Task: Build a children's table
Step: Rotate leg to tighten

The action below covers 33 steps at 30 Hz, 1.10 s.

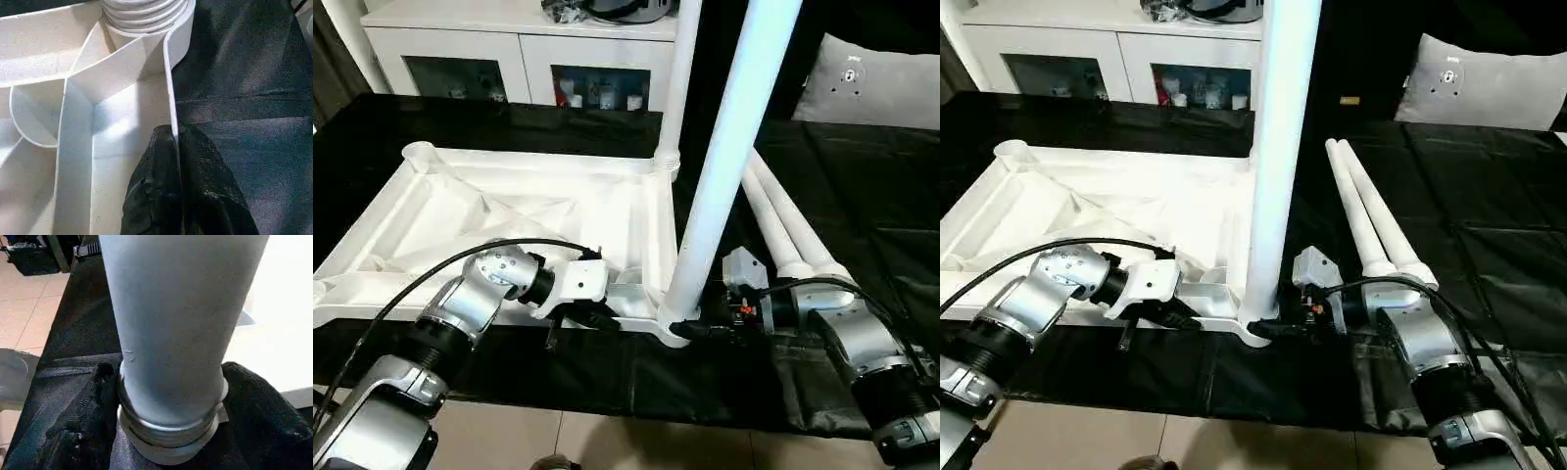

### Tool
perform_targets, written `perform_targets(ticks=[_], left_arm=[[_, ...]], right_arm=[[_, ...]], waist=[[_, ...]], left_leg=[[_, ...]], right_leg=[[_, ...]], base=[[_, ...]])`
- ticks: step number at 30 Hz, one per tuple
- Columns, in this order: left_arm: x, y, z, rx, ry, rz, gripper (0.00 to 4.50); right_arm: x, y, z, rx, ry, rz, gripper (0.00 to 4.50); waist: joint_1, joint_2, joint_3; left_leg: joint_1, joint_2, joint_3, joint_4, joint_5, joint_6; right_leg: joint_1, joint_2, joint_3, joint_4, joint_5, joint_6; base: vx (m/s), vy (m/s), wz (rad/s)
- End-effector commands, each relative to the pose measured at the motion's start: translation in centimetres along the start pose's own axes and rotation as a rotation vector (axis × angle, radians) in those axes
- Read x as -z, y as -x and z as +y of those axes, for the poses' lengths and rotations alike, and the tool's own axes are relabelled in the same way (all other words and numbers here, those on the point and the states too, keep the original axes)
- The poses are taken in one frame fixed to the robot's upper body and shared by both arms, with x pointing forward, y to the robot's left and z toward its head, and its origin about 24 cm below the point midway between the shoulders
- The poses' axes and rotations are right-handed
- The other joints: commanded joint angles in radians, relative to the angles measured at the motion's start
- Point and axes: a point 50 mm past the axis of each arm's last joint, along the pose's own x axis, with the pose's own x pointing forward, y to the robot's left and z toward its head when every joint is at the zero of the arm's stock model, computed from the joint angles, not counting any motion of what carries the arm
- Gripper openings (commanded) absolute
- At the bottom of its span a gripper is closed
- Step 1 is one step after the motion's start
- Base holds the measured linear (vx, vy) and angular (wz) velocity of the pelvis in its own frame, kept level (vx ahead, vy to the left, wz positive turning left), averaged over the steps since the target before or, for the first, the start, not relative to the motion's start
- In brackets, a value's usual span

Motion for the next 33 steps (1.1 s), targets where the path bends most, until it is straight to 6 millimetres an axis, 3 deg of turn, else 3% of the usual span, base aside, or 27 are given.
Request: perform_targets(ticks=[1,8,11,13,14,15,16,17,19,21,22,24,27,29,33], left_arm=[[0.3,-1.4,-1.2,0.148,-0.034,0.052,0.00],[0.4,-1.5,-1.0,0.099,0.023,0.016,0.00],[-0.1,-2.0,-0.4,-0.037,0.125,-0.061,0.00],[-0.3,-2.2,-0.2,-0.080,0.170,-0.079,0.00],[-0.7,-2.9,0.1,-0.159,0.243,-0.105,0.00],[-0.9,-3.3,0.3,-0.203,0.283,-0.114,0.00],[-0.9,-3.3,0.3,-0.203,0.283,-0.114,0.00],[-1.1,-3.7,0.4,-0.228,0.297,-0.122,0.00],[-1.7,-4.4,1.0,-0.308,0.345,-0.135,0.00],[-2.9,-5.6,2.7,-0.473,0.388,-0.154,0.00],[-3.2,-5.8,2.9,-0.495,0.387,-0.158,0.00],[-3.9,-6.2,3.3,-0.536,0.374,-0.165,0.00],[-4.7,-6.6,3.3,-0.530,0.339,-0.166,0.00],[-4.7,-6.6,3.3,-0.537,0.342,-0.162,0.00],[-3.3,-5.7,4.0,-0.625,0.328,-0.075,0.00]], right_arm=[[-0.4,-0.3,-0.2,-0.006,0.019,-0.002,2.80],[-0.2,-0.7,0.4,-0.015,-0.015,-0.035,2.72],[-0.1,-1.6,0.9,0.032,-0.094,-0.118,2.72],[0.0,-2.1,0.7,0.076,-0.117,-0.120,2.72],[0.3,-3.3,0.4,0.175,-0.155,-0.132,2.72],[0.5,-4.1,0.1,0.244,-0.186,-0.138,2.72],[0.5,-4.1,0.1,0.244,-0.186,-0.138,2.72],[0.7,-4.6,-0.3,0.297,-0.217,-0.140,2.71],[0.9,-5.6,-1.2,0.422,-0.279,-0.156,2.71],[1.3,-6.5,-2.8,0.672,-0.362,-0.150,2.71],[1.5,-6.6,-3.0,0.716,-0.385,-0.146,2.71],[1.7,-6.7,-3.3,0.787,-0.429,-0.148,2.71],[1.7,-6.7,-3.5,0.832,-0.452,-0.162,2.71],[1.6,-6.6,-3.5,0.843,-0.455,-0.180,3.40],[1.6,-5.5,-3.4,0.844,-0.427,-0.235,3.69]], waist=[[-0.002,-0.005,-0.056],[-0.002,-0.004,-0.057],[-0.002,-0.005,-0.055],[-0.004,-0.008,-0.051],[-0.009,-0.011,-0.048],[-0.015,-0.009,-0.043],[-0.020,-0.013,-0.040],[-0.022,-0.013,-0.040],[-0.047,-0.014,-0.039],[-0.059,-0.017,-0.038],[-0.064,-0.016,-0.037],[-0.063,-0.016,-0.041],[-0.058,-0.017,-0.042],[-0.056,-0.013,-0.045],[-0.050,-0.012,-0.048]], left_leg=[[0.016,0.049,-0.013,-0.062,-0.200,0.042],[0.016,0.048,-0.012,-0.061,-0.194,0.045],[0.015,0.050,-0.013,-0.063,-0.191,0.045],[0.019,0.049,-0.012,-0.065,-0.227,0.040],[0.019,0.049,-0.014,-0.070,-0.243,0.024],[0.023,0.047,-0.016,-0.072,-0.281,0.008],[0.023,0.044,-0.020,-0.073,-0.307,-0.004],[0.020,0.043,-0.023,-0.075,-0.310,-0.007],[0.022,0.042,-0.026,-0.076,-0.347,-0.021],[0.023,0.040,-0.027,-0.074,-0.362,-0.022],[0.028,0.038,-0.027,-0.071,-0.374,-0.025],[0.022,0.037,-0.028,-0.072,-0.363,-0.016],[0.020,0.038,-0.024,-0.073,-0.352,0.002],[0.017,0.041,-0.024,-0.074,-0.335,0.005],[0.018,0.041,-0.018,-0.071,-0.299,0.022]], right_leg=[[0.039,-0.081,0.042,-0.070,-0.122,-0.243],[0.039,-0.079,0.042,-0.068,-0.103,-0.251],[0.039,-0.081,0.041,-0.067,-0.101,-0.254],[0.035,-0.081,0.042,-0.075,-0.166,-0.247],[0.035,-0.084,0.043,-0.076,-0.221,-0.238],[0.028,-0.086,0.044,-0.087,-0.315,-0.220],[0.027,-0.091,0.043,-0.096,-0.411,-0.191],[0.030,-0.091,0.042,-0.099,-0.438,-0.175],[0.021,-0.088,0.041,-0.101,-0.465,-0.166],[0.017,-0.087,0.041,-0.107,-0.480,-0.161],[0.010,-0.087,0.040,-0.111,-0.503,-0.155],[0.016,-0.087,0.042,-0.112,-0.491,-0.143],[0.015,-0.084,0.045,-0.111,-0.435,-0.144],[0.017,-0.084,0.046,-0.106,-0.384,-0.155],[0.020,-0.081,0.048,-0.099,-0.288,-0.180]], base=[[0.000,0.000,0.00],[0.000,0.000,0.00],[0.000,0.000,0.00],[0.000,0.000,0.00],[0.000,0.000,0.00],[0.000,0.000,0.00],[0.000,0.000,0.00],[0.000,0.000,0.00],[0.000,0.000,0.00],[0.000,0.000,0.00],[0.000,0.000,0.00],[0.000,0.000,0.00],[0.000,0.000,0.00],[0.000,0.000,0.00],[0.000,0.000,0.00]])
